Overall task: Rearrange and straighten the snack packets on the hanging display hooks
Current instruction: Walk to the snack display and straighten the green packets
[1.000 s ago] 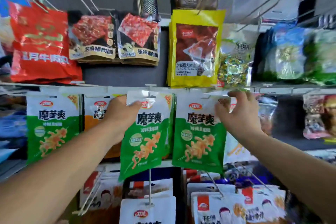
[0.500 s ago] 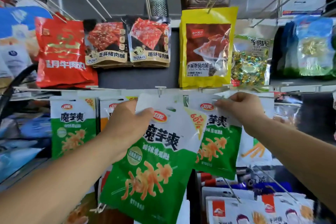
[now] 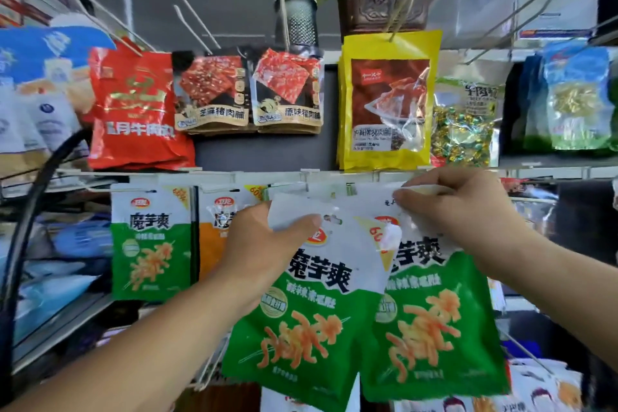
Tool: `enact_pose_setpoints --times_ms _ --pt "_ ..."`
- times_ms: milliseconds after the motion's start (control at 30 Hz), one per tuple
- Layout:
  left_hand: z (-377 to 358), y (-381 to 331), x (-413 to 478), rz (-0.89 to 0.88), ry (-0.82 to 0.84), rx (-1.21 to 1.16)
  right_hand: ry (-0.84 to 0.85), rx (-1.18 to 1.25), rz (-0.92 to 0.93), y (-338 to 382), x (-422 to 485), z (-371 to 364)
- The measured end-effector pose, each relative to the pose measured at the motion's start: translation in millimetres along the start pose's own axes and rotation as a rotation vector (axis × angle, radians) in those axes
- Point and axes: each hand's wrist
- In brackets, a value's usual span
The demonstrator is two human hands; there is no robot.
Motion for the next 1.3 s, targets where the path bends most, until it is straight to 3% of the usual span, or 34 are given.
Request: enact_pose_setpoints --times_ms 400,800,1300 --pt "148.4 63.6 -57.6 0.193 -0.188 0.175 0.342 0.099 -0.061 9.1 -45.5 -205.9" --pt "282.2 81.3 -19.6 0.118 -0.489 0.227 0.457 0.314 -0.009 68.9 4.2 -385.3" --pt "298.5 101.9 19.3 0.111 -0.528 0.163 0.408 0.3 0.091 56.9 29.2 -435.6"
Point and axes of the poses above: each hand's wrist, its own x-axis towards the middle knuckle, its own z-axis out of the back of the hand, y = z × x, and after that the axes turned 7 degrees about x, right-handed
